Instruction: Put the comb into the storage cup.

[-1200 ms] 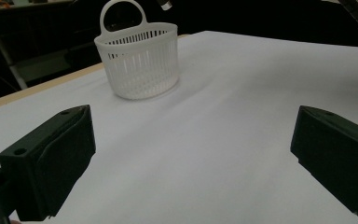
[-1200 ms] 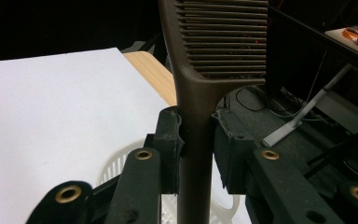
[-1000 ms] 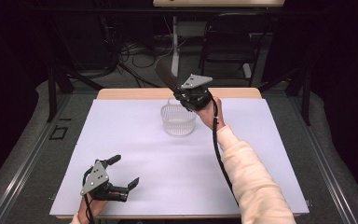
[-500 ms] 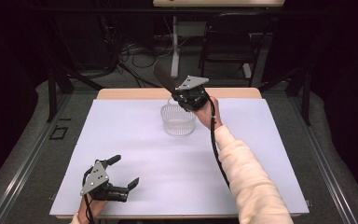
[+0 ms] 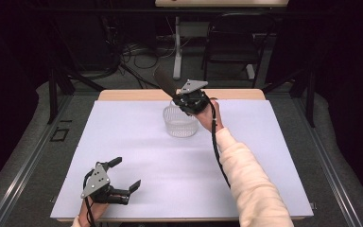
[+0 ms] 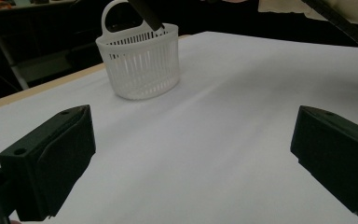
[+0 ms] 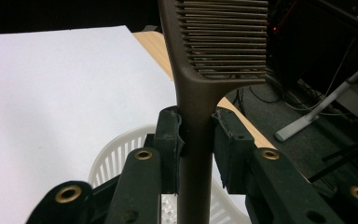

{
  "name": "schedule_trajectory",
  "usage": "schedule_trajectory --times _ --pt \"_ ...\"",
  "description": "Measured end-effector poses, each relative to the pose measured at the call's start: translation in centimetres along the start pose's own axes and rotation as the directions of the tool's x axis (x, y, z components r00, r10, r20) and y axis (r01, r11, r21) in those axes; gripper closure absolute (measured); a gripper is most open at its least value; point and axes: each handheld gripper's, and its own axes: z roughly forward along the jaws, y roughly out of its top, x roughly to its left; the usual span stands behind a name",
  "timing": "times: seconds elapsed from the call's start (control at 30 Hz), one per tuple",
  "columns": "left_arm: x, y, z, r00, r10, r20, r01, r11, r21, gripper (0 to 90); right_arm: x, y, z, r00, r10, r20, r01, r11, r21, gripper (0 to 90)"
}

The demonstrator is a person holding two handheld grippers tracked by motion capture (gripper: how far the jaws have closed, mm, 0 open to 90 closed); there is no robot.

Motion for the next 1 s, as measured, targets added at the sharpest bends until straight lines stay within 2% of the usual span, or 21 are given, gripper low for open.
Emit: schedule_trajectory --times 0.13,0.53,1.0 --pt "0.0 0.0 0.0 1.0 0.002 -0.002 -0.002 1.0 0.002 0.0 0.1 -0.4 0.2 0.9999 -0.013 -0.009 0.013 1.0 0.022 72.7" --pt "0.0 0.0 0.0 1.0 0.0 -0.001 0.0 1.0 0.003 0.0 0.0 -1.1 0.2 0.9997 -0.01 -0.023 0.011 0.999 0.03 72.7" --pt "0.0 0.0 0.1 1.0 -0.001 0.0 0.001 1.0 0.003 0.0 0.1 -1.2 0.4 0.9986 -0.035 -0.04 0.038 0.998 0.056 72.7"
